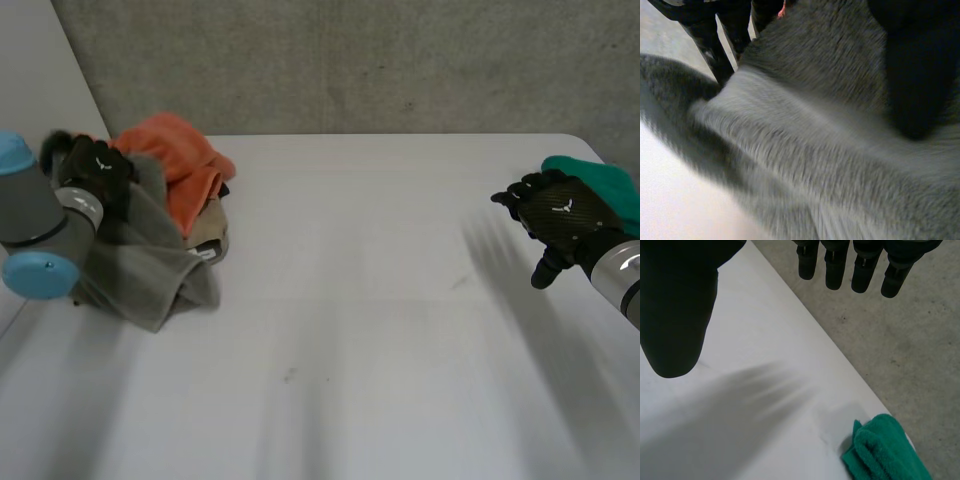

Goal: Fold the laundry.

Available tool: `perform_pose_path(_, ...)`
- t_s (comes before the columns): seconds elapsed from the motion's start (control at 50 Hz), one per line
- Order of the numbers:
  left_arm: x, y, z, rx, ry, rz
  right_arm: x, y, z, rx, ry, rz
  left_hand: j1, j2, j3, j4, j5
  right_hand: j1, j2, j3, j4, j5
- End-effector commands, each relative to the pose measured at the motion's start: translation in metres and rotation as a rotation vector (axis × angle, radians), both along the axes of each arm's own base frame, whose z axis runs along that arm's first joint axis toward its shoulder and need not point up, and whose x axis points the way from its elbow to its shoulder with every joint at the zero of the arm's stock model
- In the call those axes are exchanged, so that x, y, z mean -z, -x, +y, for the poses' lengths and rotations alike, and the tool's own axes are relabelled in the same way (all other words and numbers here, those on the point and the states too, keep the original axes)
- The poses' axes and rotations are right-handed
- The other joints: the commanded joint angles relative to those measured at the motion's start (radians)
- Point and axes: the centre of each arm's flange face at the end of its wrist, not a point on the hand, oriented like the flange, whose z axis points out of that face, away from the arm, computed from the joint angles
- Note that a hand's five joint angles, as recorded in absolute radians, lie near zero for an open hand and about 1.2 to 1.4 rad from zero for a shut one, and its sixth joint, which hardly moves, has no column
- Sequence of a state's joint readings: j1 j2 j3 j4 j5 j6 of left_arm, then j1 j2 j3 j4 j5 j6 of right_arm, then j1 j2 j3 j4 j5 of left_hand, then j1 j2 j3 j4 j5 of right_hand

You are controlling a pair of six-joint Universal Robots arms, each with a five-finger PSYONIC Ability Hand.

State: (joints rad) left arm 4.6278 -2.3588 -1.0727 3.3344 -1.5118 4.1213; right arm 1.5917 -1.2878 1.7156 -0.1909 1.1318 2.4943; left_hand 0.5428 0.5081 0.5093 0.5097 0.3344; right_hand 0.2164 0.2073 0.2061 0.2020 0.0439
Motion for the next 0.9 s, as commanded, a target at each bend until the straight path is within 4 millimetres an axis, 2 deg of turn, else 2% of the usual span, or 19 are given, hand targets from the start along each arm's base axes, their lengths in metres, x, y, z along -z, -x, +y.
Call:
perform_pose_path(0.02,-0.013,0.025,0.0,0.055,0.086,0.077,0.005,0.004,0.001,0.012,-0.016,0.0,0.853,0.888,0.887,0.887,0.887,-0.042,-0.033,-0.032,-0.027,-0.044)
perform_pose_path(0.08,-0.05,0.04,0.011,0.089,0.169,0.17,0.004,0.006,0.0,0.021,-0.015,0.0,0.853,0.888,0.887,0.887,0.887,-0.042,-0.033,-0.032,-0.027,-0.044)
perform_pose_path(0.1,-0.074,0.047,0.023,0.114,0.204,0.246,0.003,0.006,0.0,0.024,-0.011,0.001,0.853,0.888,0.887,0.887,0.887,-0.042,-0.033,-0.032,-0.027,-0.044)
perform_pose_path(0.16,-0.109,0.059,0.044,0.164,0.243,0.367,-0.001,0.006,0.0,0.027,0.0,-0.003,0.853,0.888,0.887,0.887,0.887,-0.042,-0.033,-0.032,-0.027,-0.044)
perform_pose_path(0.18,-0.132,0.069,0.06,0.21,0.266,0.451,-0.001,0.007,-0.001,0.028,0.003,-0.003,0.853,0.888,0.887,0.887,0.887,-0.042,-0.033,-0.032,-0.027,-0.044)
perform_pose_path(0.24,-0.167,0.087,0.091,0.299,0.293,0.592,-0.007,0.007,0.0,0.031,0.018,-0.006,0.853,0.888,0.887,0.887,0.887,-0.042,-0.033,-0.032,-0.027,-0.044)
perform_pose_path(0.26,-0.187,0.097,0.111,0.361,0.296,0.685,-0.01,0.007,0.0,0.031,0.025,-0.007,0.853,0.888,0.887,0.887,0.887,-0.042,-0.033,-0.032,-0.027,-0.044)
perform_pose_path(0.32,-0.207,0.113,0.144,0.466,0.261,0.835,-0.016,0.007,0.002,0.032,0.042,-0.014,0.853,0.888,0.887,0.887,0.887,-0.042,-0.033,-0.032,-0.027,-0.044)
perform_pose_path(0.38,-0.202,0.125,0.159,0.512,0.192,0.907,-0.019,0.007,0.003,0.032,0.049,-0.016,0.853,0.888,0.887,0.887,0.887,-0.042,-0.033,-0.032,-0.027,-0.044)
perform_pose_path(0.46,-0.171,0.154,0.179,0.557,0.036,0.952,-0.022,0.007,0.006,0.031,0.038,-0.016,0.853,0.888,0.887,0.887,0.887,-0.042,-0.033,-0.032,-0.027,-0.044)
perform_pose_path(0.48,-0.146,0.17,0.186,0.569,-0.05,0.939,-0.021,0.007,0.008,0.031,0.025,-0.016,0.853,0.888,0.887,0.887,0.887,-0.042,-0.033,-0.032,-0.027,-0.044)
perform_pose_path(0.56,-0.084,0.204,0.203,0.577,-0.235,0.868,-0.018,0.007,0.01,0.033,-0.005,-0.015,0.853,0.888,0.887,0.887,0.887,-0.042,-0.033,-0.032,-0.027,-0.044)
perform_pose_path(0.64,-0.029,0.215,0.202,0.526,-0.366,0.777,-0.017,0.008,0.011,0.034,-0.015,-0.014,0.853,0.888,0.887,0.887,0.887,-0.042,-0.033,-0.032,-0.027,-0.044)
perform_pose_path(0.72,0.008,0.216,0.21,0.482,-0.487,0.672,-0.017,0.013,0.008,0.051,-0.018,-0.014,0.799,0.833,0.832,0.832,0.832,-0.042,-0.033,-0.032,-0.027,-0.044)
perform_pose_path(0.78,0.013,0.215,0.218,0.485,-0.529,0.632,-0.019,0.017,0.005,0.066,-0.013,-0.018,0.283,0.318,0.317,0.316,0.317,-0.042,-0.033,-0.032,-0.027,-0.044)
perform_pose_path(0.8,0.011,0.214,0.222,0.487,-0.537,0.621,-0.02,0.018,0.004,0.068,-0.013,-0.019,-0.03,0.005,0.004,0.004,0.004,-0.042,-0.033,-0.032,-0.027,-0.044)
perform_pose_path(0.84,-0.001,0.213,0.223,0.49,-0.523,0.631,-0.021,0.017,0.004,0.067,-0.014,-0.022,-0.094,-0.06,-0.061,-0.061,-0.06,-0.042,-0.033,-0.032,-0.027,-0.044)
perform_pose_path(0.86,-0.02,0.21,0.225,0.503,-0.488,0.652,-0.022,0.017,0.004,0.068,-0.021,-0.027,-0.109,-0.074,-0.075,-0.076,-0.075,-0.042,-0.033,-0.032,-0.027,-0.044)
perform_pose_path(0.9,-0.036,0.207,0.228,0.514,-0.461,0.667,-0.025,0.017,0.004,0.071,-0.033,-0.037,-0.127,-0.092,-0.093,-0.093,-0.093,-0.042,-0.033,-0.032,-0.027,-0.044)
